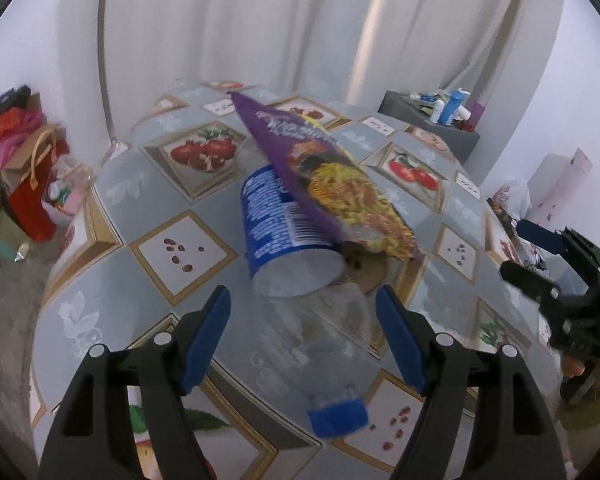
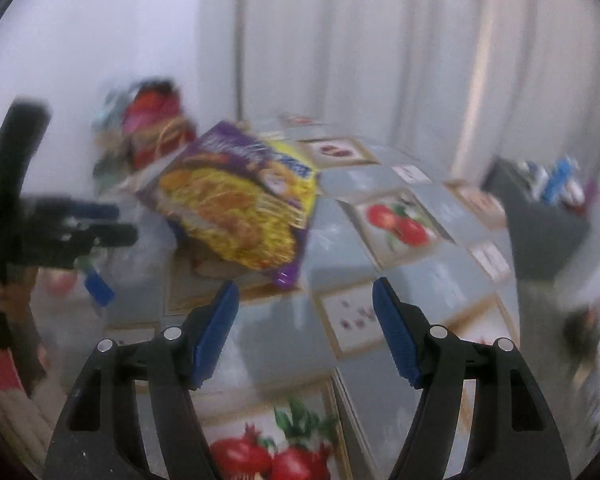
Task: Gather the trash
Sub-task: 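Grasp the clear Pepsi bottle with the left gripper while the right gripper grasps the purple noodle packet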
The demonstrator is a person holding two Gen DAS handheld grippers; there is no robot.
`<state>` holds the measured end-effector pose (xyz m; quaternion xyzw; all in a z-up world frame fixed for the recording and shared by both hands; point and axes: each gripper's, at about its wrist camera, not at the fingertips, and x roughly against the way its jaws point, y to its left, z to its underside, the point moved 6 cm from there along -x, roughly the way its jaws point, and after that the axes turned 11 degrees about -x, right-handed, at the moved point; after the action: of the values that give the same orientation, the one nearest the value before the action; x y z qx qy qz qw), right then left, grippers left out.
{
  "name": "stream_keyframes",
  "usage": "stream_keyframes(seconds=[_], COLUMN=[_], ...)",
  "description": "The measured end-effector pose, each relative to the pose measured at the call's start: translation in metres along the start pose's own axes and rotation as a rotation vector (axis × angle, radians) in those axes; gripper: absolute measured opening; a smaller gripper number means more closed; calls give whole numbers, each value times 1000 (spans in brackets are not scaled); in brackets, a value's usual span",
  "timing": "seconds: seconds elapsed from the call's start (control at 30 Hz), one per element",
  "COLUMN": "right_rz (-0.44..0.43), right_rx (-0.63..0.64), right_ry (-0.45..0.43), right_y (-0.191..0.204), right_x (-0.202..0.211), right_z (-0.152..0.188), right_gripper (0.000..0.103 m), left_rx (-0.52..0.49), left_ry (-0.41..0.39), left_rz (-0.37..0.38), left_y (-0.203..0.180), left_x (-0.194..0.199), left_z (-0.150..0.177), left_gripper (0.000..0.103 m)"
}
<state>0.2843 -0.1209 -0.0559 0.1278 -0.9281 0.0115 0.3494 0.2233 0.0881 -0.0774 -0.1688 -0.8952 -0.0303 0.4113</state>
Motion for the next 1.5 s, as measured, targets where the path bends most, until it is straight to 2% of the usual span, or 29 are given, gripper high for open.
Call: stream_keyframes(seconds=[0.2,0.47,0.67,0.97,1.03,1.13,1.5], right_rz=[-10,-11,24,71,86,93,101], right_rx=[186,279,299,287,281,261,247], right_ry=[51,73,70,69,64,56,27], right_y=[29,53,58,58,56,53,52], right_x=[-35,-61,-75,-85,-86,-85,-79], right_z=[-3,-4,-6,-3,-4,-5,-5], right_gripper=[62,61,61,45,41,33,21], left_rx=[18,22,37,48,45,51,56], left_ry=[4,30,42,51,50,55,47], left_rz=[34,36,30,11,13,14,-6], left_y=[1,-1,1,4,3,4,4], left_x=[-14,-28,-33,-40,-41,-42,-40], left_z=[-3,0,2,5,5,6,7], left_gripper=[74,76,76,75,69,66,66])
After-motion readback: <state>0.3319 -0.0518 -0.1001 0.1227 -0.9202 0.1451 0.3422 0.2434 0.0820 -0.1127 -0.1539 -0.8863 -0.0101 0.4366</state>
